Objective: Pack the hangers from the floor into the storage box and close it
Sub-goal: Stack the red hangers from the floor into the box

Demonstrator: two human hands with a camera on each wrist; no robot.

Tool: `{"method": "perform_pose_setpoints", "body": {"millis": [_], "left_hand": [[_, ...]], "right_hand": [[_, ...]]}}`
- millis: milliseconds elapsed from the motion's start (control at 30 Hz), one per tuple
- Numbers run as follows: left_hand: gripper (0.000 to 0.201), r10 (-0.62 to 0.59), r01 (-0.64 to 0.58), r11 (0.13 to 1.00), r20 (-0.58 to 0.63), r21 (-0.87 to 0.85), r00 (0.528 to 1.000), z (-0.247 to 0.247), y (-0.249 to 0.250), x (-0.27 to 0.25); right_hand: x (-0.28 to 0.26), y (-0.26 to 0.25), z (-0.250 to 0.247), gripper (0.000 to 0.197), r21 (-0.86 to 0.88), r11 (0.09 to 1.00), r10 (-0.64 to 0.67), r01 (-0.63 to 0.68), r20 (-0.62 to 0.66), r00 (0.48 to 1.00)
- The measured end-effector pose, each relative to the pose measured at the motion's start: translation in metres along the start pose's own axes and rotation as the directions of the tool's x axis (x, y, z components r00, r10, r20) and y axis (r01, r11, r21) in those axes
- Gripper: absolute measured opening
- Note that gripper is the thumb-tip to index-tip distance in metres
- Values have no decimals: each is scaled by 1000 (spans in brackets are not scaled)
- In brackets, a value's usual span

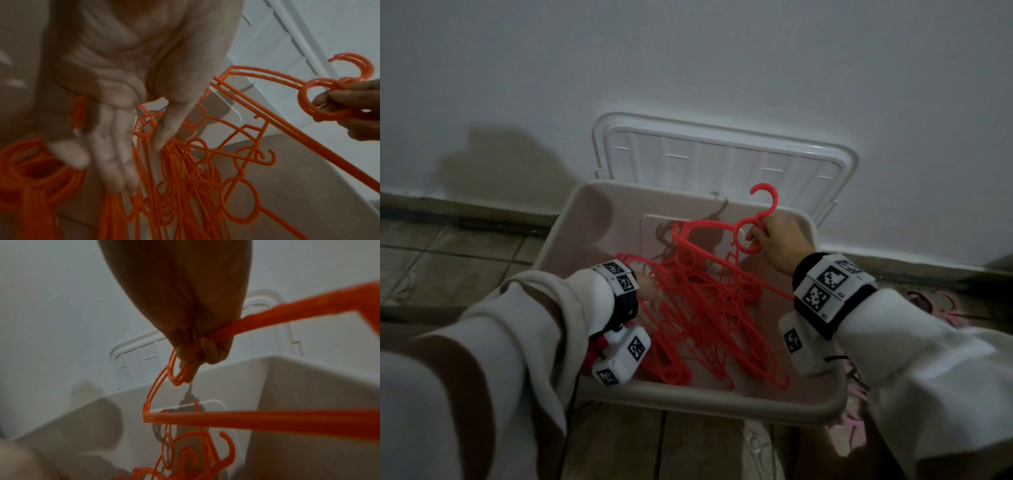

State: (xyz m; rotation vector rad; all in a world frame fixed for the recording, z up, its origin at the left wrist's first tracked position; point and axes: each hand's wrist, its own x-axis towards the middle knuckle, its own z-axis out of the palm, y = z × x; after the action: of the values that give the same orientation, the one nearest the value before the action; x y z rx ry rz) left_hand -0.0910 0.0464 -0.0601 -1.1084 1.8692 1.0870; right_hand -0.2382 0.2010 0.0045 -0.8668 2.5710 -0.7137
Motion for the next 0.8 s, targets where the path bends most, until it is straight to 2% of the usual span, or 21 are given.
{"method": "perform_pose_setpoints", "body": {"millis": [67, 100, 200, 300, 400, 467, 567, 667, 733, 800], "left_hand": [[11, -38, 54, 993, 146, -109, 989, 2, 0, 8], [11, -46, 73, 987, 182, -142, 982, 2, -1, 16], [10, -58, 58, 998, 182, 4, 982, 2, -2, 25], [46, -24, 6, 994, 165, 108, 986, 6, -2, 35], [45, -25, -5, 986, 182, 164, 983, 10, 0, 39], [35, -24, 3, 994, 192, 112, 981, 12, 0, 44], [7, -25, 20, 1000, 223, 23, 975, 13, 0, 47], [16, 5, 18, 995, 233, -99, 973, 13, 1, 40], [10, 23, 6, 990, 200, -143, 980, 12, 4, 32], [15, 48, -16, 980, 161, -196, 986, 12, 5, 29]], "right_hand": [[-2, 3, 0, 27, -27, 1000, -2, 3, 37, 999], [-2, 4, -1, 28, -38, 999, -8, 10, 54, 998], [-3, 8, -2, 28, -51, 998, -31, 36, 97, 995], [-2, 12, -1, 28, -46, 998, -40, 46, 123, 992], [-3, 15, 0, 27, -39, 998, -53, 58, 134, 990], [-3, 16, 0, 26, -31, 998, -56, 61, 145, 988], [-4, 16, 0, 27, -53, 997, -38, 48, 164, 986], [-5, 12, -1, 29, -139, 989, -25, 49, 169, 985], [-6, 10, -2, 29, -163, 985, -30, 57, 163, 986], [-7, 8, -3, 29, -164, 984, -35, 63, 164, 986]]}}
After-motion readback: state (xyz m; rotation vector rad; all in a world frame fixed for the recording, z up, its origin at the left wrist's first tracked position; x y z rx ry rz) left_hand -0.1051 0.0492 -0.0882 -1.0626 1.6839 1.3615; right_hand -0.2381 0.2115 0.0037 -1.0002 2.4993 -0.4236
